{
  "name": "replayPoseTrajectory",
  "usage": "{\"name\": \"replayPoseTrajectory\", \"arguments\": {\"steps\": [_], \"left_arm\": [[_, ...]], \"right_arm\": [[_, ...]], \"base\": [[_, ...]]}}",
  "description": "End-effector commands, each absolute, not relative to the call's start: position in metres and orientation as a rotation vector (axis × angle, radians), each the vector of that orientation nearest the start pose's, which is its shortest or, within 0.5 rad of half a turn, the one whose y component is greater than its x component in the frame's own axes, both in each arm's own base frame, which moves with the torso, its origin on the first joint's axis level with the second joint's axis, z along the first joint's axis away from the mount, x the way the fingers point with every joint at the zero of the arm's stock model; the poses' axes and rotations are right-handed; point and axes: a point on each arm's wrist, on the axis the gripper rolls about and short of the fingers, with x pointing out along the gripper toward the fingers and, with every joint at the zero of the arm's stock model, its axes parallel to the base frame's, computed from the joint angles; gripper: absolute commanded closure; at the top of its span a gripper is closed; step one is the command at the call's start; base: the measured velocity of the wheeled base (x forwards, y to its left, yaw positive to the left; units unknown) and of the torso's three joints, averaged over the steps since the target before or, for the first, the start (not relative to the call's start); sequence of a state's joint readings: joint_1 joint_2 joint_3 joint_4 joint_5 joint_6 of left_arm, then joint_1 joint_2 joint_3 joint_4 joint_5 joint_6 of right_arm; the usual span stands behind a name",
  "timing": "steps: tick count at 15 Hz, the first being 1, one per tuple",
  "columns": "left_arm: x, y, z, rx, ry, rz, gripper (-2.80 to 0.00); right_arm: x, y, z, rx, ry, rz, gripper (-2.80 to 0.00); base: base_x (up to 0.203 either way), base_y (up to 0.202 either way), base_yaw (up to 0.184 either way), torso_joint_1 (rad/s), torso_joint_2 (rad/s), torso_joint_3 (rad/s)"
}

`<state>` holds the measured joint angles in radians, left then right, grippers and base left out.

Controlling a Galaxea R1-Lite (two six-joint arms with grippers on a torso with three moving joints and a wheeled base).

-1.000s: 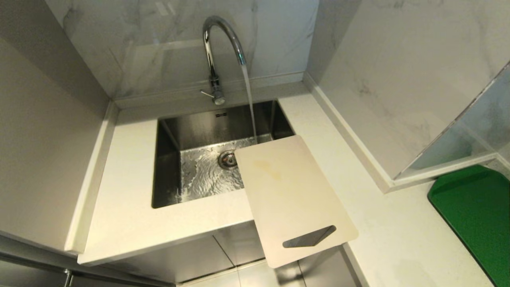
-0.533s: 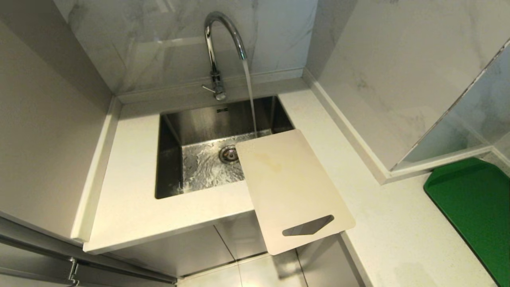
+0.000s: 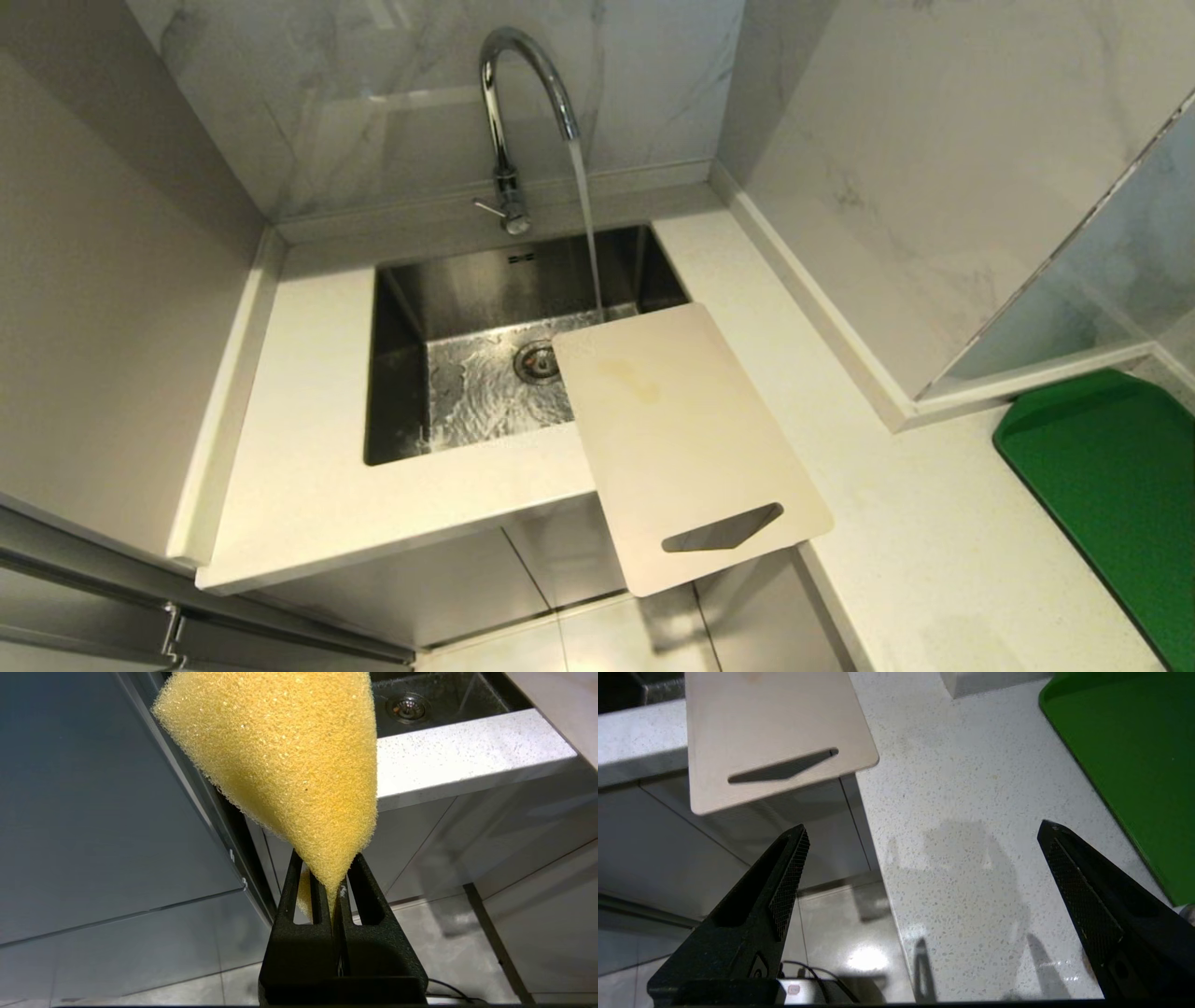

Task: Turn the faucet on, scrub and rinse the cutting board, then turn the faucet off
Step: Pick up the cutting board

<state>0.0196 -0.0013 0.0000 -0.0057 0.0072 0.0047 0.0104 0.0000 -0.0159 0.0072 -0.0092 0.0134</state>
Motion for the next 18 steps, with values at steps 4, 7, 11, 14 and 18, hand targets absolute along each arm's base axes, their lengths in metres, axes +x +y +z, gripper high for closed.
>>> {"name": "replayPoseTrajectory", "arguments": {"steps": [4, 7, 11, 14, 18], "left_arm": [[-0.023, 0.000, 0.076, 0.003, -0.009, 0.028, 0.00], [-0.023, 0.000, 0.076, 0.003, -0.009, 0.028, 0.00], [-0.023, 0.000, 0.076, 0.003, -0.009, 0.028, 0.00], [-0.023, 0.000, 0.076, 0.003, -0.009, 0.028, 0.00], [-0.023, 0.000, 0.076, 0.003, -0.009, 0.028, 0.00]], "right_arm": [[-0.017, 0.000, 0.175, 0.169, 0.053, 0.007, -2.80], [0.028, 0.001, 0.226, 0.439, 0.317, -0.034, -2.80], [0.100, 0.004, 0.241, 0.866, 0.667, -0.170, -2.80], [0.132, 0.014, 0.239, 1.061, 0.804, -0.238, -2.80], [0.169, 0.035, 0.231, 1.129, 0.938, -0.281, -2.80]], "base": [[0.000, 0.000, 0.000, 0.000, 0.00, 0.000], [0.000, 0.000, 0.000, 0.000, 0.00, 0.000], [0.000, 0.000, 0.000, 0.000, 0.00, 0.000], [0.000, 0.000, 0.000, 0.000, 0.00, 0.000], [0.000, 0.000, 0.000, 0.000, 0.00, 0.000]]}}
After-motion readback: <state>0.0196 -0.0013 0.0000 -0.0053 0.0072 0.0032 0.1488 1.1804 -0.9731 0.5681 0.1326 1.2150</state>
